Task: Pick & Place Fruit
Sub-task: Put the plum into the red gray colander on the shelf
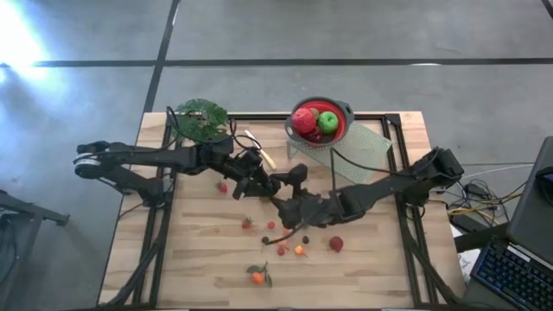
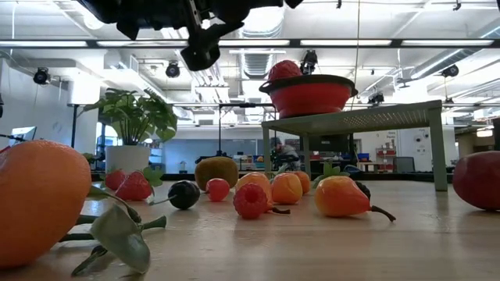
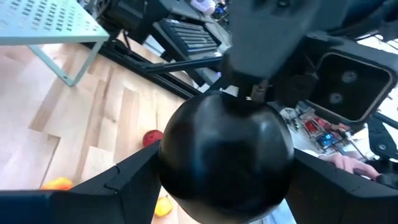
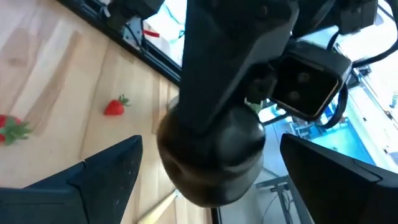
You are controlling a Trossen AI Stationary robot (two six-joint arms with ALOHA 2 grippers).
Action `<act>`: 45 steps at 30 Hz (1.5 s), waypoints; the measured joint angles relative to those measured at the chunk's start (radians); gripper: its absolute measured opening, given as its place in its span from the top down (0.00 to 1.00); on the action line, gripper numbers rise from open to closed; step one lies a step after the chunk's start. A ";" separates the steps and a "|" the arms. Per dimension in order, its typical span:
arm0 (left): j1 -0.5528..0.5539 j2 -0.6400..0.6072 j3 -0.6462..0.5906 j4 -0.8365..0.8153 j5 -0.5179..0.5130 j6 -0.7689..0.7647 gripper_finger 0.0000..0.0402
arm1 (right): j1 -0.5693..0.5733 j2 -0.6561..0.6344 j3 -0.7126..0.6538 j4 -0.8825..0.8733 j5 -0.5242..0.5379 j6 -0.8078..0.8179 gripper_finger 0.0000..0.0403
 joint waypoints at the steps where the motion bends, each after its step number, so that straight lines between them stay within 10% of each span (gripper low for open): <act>1: 0.000 0.000 0.000 0.000 0.005 0.000 0.28 | -0.006 0.000 0.000 0.004 -0.001 0.001 0.07; 13: -0.001 -0.002 0.000 0.009 0.007 -0.008 0.28 | -0.056 0.001 0.000 0.018 -0.087 0.070 0.10; 25: 0.000 -0.002 0.000 0.027 -0.002 -0.014 0.28 | -0.066 0.001 -0.002 0.020 -0.098 0.084 0.42; 34: 0.000 -0.002 0.000 0.035 -0.002 -0.021 0.27 | -0.066 0.001 -0.002 0.017 -0.095 0.084 0.36; 45: 0.002 -0.003 0.000 -0.014 -0.011 0.070 0.02 | -0.067 -0.024 -0.001 -0.139 -0.089 0.169 0.43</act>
